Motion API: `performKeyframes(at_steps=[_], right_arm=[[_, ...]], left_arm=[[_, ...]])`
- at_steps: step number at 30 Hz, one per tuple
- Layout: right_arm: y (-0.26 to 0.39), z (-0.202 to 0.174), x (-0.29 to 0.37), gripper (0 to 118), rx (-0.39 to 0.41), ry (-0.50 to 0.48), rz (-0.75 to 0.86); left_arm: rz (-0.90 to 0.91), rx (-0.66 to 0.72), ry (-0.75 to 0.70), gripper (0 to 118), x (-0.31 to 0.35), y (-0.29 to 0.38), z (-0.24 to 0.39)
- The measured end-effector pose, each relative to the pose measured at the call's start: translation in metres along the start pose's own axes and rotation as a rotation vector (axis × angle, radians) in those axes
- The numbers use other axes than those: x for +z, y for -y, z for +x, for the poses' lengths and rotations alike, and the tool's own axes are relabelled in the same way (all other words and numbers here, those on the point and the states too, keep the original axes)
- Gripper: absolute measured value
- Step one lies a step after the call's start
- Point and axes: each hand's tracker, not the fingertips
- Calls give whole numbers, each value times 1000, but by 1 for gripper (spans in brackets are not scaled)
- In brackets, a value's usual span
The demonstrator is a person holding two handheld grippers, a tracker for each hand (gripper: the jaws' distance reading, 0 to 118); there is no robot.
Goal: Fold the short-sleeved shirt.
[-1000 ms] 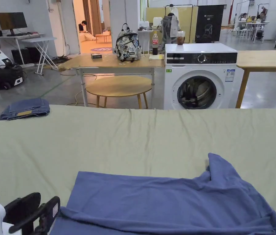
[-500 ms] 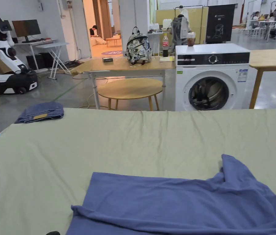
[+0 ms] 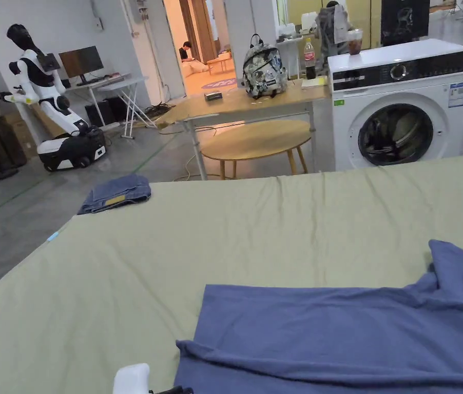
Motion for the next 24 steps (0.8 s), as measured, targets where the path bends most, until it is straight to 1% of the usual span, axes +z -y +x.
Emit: performKeyframes(at_steps=[1,2,3,4,5,6,7,9,10,11,12,13,14,15,16,17,18,19,20,21,22,23,24], right_arm=[[1,5,0,0,-15,17,-8],[2,10,-1,0,-31,22,-12],[4,13,0,0,-49,29,-19],[4,17,-3,0,-66,42,-23],[4,19,-6,0,-72,51,-24],[3,22,-11,0,-75,62,-26],[1,25,-15,4,-85,83,-25],[-3,35,-35,54,-126,113,-48],[-4,42,-49,71,-159,113,-70],[-5,47,-63,72,-192,108,-98],[-5,55,-79,72,-217,92,-104],[-6,60,-97,72,-216,125,-133],[-4,66,-120,72,-207,195,-194],[-2,71,-140,72,-212,244,-241],[0,76,-157,72,-210,232,-275],[5,83,-173,72,-226,209,-292],[9,86,-189,72,-220,229,-351],[15,86,-195,65,-236,223,-412],[23,86,-199,39,-272,195,-428],[25,82,-191,24,-238,226,-372],[22,80,-184,16,-240,206,-334],[22,77,-181,12,-259,190,-357],[21,78,-181,11,-258,199,-352]], left_arm=[[-39,0,3,38,-8,2,4],[-71,-14,-9,28,-15,5,8],[-55,-56,-51,15,-19,7,14],[-22,-92,-78,7,-17,13,19],[-51,-69,-45,6,-21,9,21],[-73,-68,-82,6,-24,6,24],[-72,-83,-77,6,-25,3,26],[-85,-124,-88,6,-23,7,31],[-80,-131,-90,6,-23,8,33],[-80,-139,-93,6,-21,10,34],[-84,-135,-95,6,-20,11,35],[-86,-131,-101,6,-20,9,35],[-91,-125,-99,6,-20,8,35],[-95,-120,-96,6,-17,8,37],[-97,-118,-93,6,-13,9,38],[-97,-119,-90,6,-13,10,39],[-96,-117,-86,6,-12,10,39],[-94,-112,-82,6,-11,11,39],[-93,-104,-78,6,-8,12,38],[-91,-99,-78,6,-8,13,39],[-88,-94,-78,6,-8,15,40],[-84,-92,-79,6,-7,15,42],[-85,-96,-81,6,-7,13,41]])
